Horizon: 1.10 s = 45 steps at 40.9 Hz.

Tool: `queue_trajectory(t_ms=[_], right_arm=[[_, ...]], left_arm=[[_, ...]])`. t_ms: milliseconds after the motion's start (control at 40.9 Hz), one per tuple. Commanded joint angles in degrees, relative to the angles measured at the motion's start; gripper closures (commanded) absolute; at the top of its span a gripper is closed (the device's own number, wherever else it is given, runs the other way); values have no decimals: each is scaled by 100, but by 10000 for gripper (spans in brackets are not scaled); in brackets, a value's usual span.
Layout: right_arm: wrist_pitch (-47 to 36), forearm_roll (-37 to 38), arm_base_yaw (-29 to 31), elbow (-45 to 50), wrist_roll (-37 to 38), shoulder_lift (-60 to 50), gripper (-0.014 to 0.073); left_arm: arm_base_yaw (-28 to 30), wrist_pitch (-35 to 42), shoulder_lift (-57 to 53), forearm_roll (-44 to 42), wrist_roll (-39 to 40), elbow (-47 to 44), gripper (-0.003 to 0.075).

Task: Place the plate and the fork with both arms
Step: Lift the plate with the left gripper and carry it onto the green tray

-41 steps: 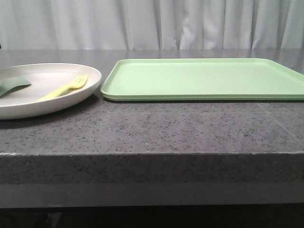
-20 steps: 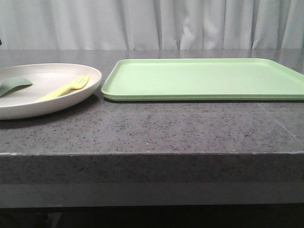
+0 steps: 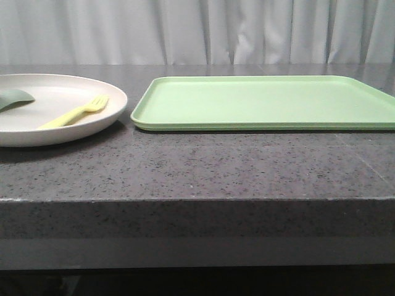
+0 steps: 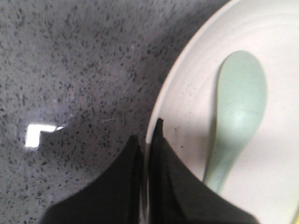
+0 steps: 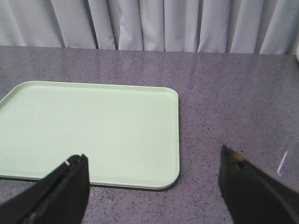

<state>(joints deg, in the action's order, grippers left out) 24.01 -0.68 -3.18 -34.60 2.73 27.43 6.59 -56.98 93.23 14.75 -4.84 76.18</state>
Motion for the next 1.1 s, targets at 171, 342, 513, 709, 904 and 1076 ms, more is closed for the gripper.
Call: queue_trajectory(t_ms=[171,342,513,709,904,1076], right_arm=[[-425,9,12,-227,-30,59,3],[-425,9,12,-227,-30,59,3],[-425,9,12,-227,-30,59,3],[-397,9,12,-227,-30,59,3],[-374,9,12,-227,-30,59,3],[-363,9,12,-227,-30,59,3]], left_arm=[[492,65,-344,2150,-1027,223,738],[425,237,-333,2594,-1027,223,738],[-9,485,-312,2627,-1027,293,738],[-924,676,83,2627,-598,773,738],[-1770,721,739,2600,-164,1606,738],[-2399,758,1442,2437,214,2459,738]])
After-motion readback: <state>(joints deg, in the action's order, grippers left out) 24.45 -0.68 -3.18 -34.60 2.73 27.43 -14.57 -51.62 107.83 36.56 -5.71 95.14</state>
